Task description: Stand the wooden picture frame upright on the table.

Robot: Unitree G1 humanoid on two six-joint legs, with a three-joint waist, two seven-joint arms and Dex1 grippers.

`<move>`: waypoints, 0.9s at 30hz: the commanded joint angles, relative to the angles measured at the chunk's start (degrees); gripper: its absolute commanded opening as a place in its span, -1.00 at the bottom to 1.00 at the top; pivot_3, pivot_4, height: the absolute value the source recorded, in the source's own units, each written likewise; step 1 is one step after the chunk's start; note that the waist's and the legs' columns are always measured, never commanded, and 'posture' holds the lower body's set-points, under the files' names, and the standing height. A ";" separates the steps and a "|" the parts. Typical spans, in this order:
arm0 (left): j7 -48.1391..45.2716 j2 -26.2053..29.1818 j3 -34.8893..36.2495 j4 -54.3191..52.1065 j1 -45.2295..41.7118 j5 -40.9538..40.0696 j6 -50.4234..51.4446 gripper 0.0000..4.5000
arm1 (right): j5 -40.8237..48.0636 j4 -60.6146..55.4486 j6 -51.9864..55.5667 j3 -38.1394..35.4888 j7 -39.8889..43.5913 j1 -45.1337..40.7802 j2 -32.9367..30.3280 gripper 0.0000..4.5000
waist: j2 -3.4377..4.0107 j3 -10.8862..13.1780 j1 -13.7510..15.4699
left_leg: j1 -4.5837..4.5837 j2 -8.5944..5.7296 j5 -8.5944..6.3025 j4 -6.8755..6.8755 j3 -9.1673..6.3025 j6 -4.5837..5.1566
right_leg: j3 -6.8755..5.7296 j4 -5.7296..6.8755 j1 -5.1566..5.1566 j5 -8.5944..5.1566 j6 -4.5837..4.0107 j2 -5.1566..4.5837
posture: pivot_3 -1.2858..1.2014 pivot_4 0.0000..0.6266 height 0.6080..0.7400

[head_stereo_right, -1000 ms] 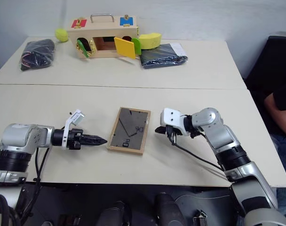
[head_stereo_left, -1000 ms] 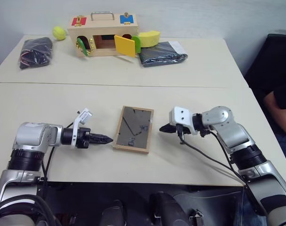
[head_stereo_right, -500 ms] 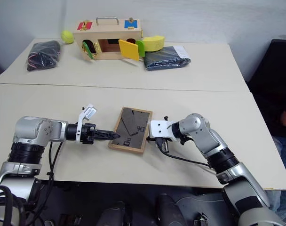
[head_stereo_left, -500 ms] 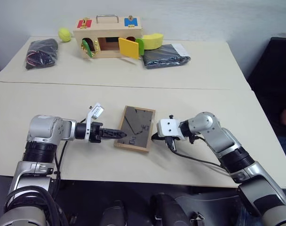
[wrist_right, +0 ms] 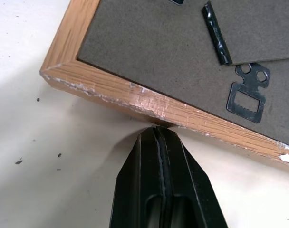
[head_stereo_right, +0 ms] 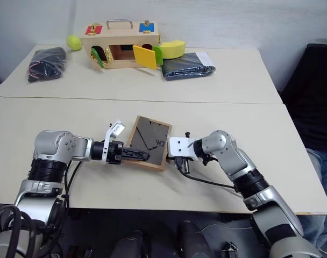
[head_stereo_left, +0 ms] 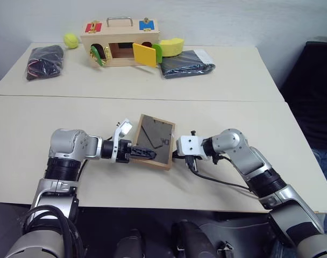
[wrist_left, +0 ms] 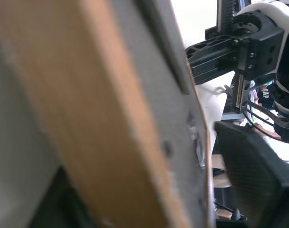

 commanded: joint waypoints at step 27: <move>5.16 0.80 6.23 -15.28 2.31 -9.32 -0.96 -0.48 | 40.70 -23.51 45.49 -19.92 0.86 -7.28 0.64 1.00 | 0.13 0.11 0.04 | -0.17 0.02 0.03 -0.12 -0.06 -0.06 | -0.02 -0.10 -0.14 -0.01 -0.01 0.03 | 0.03 -0.52 1.00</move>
